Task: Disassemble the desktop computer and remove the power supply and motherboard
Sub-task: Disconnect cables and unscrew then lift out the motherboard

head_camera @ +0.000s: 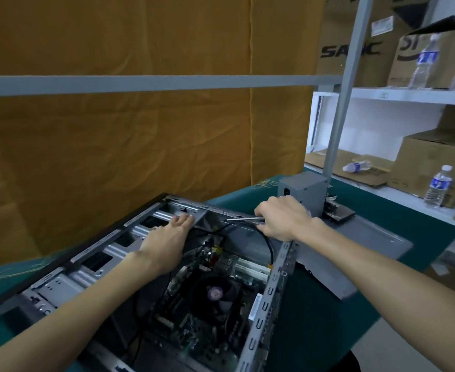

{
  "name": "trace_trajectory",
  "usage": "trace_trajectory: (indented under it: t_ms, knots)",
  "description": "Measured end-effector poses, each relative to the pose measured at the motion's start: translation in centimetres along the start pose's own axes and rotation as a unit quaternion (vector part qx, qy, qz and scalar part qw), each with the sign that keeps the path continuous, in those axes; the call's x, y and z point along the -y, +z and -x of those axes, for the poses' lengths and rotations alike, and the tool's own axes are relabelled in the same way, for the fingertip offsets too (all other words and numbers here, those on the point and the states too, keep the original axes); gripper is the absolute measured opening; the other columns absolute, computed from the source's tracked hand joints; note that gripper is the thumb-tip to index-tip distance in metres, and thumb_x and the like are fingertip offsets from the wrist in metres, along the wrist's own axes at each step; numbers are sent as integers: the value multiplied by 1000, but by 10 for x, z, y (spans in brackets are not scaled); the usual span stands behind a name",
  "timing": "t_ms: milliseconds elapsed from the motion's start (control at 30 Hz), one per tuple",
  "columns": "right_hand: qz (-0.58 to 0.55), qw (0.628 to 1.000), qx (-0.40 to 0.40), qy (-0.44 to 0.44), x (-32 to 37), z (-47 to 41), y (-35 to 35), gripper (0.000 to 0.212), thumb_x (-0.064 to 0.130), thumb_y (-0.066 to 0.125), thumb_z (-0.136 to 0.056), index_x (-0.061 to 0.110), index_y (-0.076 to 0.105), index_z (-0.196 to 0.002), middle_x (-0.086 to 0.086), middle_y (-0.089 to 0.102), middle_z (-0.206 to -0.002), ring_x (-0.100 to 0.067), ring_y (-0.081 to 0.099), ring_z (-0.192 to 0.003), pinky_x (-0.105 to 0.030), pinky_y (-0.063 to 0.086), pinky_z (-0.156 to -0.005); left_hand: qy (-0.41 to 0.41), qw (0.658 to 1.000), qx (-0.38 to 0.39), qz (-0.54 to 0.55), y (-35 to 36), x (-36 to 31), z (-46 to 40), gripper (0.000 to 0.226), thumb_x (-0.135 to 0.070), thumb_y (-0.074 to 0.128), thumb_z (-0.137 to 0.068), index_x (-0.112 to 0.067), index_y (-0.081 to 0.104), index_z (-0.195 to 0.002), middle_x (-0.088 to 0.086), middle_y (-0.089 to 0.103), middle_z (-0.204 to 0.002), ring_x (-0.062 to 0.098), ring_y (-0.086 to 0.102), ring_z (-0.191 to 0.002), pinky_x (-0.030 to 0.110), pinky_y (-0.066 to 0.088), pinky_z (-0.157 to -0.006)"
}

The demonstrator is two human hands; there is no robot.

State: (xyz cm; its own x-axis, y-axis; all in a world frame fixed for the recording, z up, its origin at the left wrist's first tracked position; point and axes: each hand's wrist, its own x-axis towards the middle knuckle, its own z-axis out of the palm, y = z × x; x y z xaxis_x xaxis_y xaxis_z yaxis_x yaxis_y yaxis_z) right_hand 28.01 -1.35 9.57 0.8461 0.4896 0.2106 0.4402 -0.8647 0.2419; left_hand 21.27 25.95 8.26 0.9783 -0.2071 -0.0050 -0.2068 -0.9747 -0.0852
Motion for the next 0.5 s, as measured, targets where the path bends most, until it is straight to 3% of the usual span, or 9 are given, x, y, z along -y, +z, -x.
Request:
trace_trajectory:
  t_ms: [200,300,400,500]
  knots:
    - [37,997,-18,-67,-4,-40,-1,28,50,58,-94,26,66,-82,3,62,-75,-28,66,-75,-35,36,-57,-66,995,-2,-79,5,-10,8,73,-13,52,-95,-3,14,-157,11,26,-162,28,39,-144,37,54,-93]
    - [101,990,-44,-84,4,-54,-2,42,58,57,-95,18,67,-98,-4,65,-97,-30,68,-85,-36,35,-60,-79,994,2,-77,4,-10,10,66,-18,53,-92,-1,27,-151,13,40,-152,29,43,-139,37,47,-102]
    - [99,993,-53,-40,21,-49,1,41,49,64,-95,12,61,-111,-8,61,-100,-32,67,-84,-37,36,-61,-64,997,-21,-24,2,-3,4,53,-20,52,-93,-6,40,-143,10,46,-145,30,42,-137,39,38,-112]
    - [-57,998,28,30,29,-40,-1,43,25,75,-90,9,47,-118,-5,57,-85,-23,57,-67,-34,39,-52,-8,992,-124,30,-1,7,-11,48,-26,49,-101,-12,37,-145,7,43,-143,31,42,-131,40,37,-108]
